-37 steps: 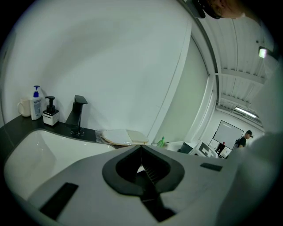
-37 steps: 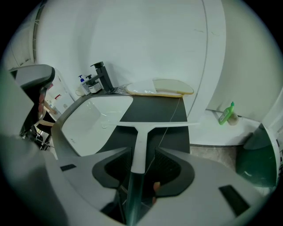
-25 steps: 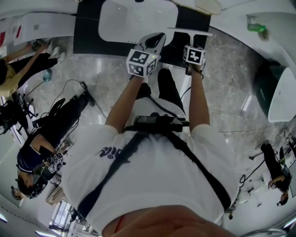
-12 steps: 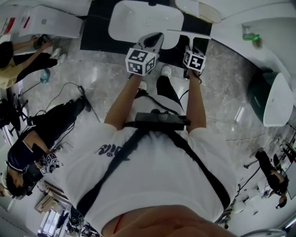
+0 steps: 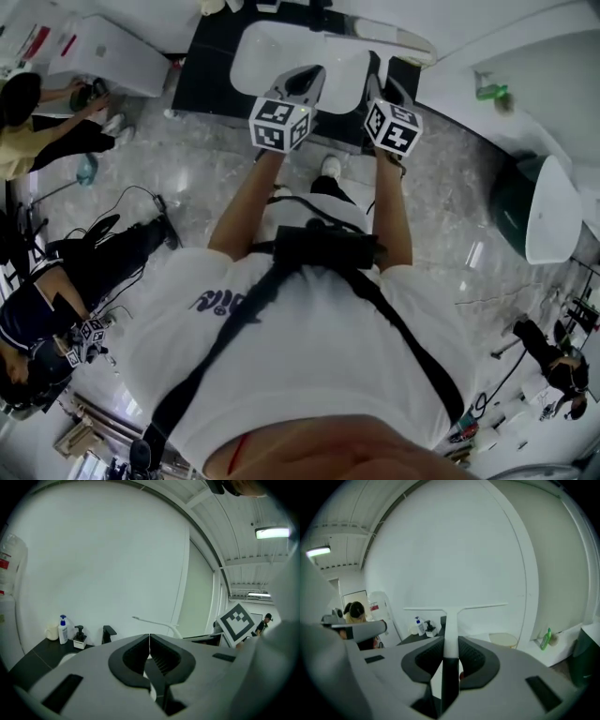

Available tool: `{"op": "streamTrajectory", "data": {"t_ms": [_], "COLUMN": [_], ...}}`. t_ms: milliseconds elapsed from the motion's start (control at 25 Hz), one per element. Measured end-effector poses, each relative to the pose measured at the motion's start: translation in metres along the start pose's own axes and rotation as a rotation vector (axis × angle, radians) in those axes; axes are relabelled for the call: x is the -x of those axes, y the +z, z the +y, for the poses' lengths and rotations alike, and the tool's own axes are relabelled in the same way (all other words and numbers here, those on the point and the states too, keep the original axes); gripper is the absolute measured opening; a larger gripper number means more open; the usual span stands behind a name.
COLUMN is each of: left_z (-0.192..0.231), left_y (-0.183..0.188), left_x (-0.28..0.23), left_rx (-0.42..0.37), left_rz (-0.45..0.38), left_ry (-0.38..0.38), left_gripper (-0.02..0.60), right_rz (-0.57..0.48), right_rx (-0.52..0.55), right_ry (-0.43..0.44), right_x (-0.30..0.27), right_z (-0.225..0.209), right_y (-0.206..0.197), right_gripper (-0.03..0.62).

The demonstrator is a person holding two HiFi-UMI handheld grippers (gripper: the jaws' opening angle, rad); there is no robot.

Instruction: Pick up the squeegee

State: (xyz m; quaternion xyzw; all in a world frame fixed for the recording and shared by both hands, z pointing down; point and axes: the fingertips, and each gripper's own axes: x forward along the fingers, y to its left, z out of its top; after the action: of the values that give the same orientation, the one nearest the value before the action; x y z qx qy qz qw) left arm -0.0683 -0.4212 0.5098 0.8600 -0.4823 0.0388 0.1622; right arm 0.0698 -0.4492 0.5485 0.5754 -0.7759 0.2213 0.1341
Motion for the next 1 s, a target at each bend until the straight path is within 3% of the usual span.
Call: {"op": "streamTrajectory", "data": {"t_ms": [360,680,1000], "left_z": [-0.007,-0.032,-0.049], "left_y": [0.079,0.131,0.151], "left_x": [0.035,0.063,0.069], "left_rx": [-0.088,-0.172,-0.201], "left_rz": [-0.156,-0.254,-0.287], "left_ry": [0.015,0.005,-0.003], "left_gripper": [0.012,0.012,0.012], "right_rz": [-0.297,-0.463,-0.579], "right_rx": [0.011,0.045,0.083], "right_ry": [0.058,0.071,0.067], "right_x": [0.066,0.124,0.164], "right_z": [0.042,0.061,0.068], "right_y": [0.099,0.139,0.17], "right_gripper": [0.1,0.1,0.1]}}
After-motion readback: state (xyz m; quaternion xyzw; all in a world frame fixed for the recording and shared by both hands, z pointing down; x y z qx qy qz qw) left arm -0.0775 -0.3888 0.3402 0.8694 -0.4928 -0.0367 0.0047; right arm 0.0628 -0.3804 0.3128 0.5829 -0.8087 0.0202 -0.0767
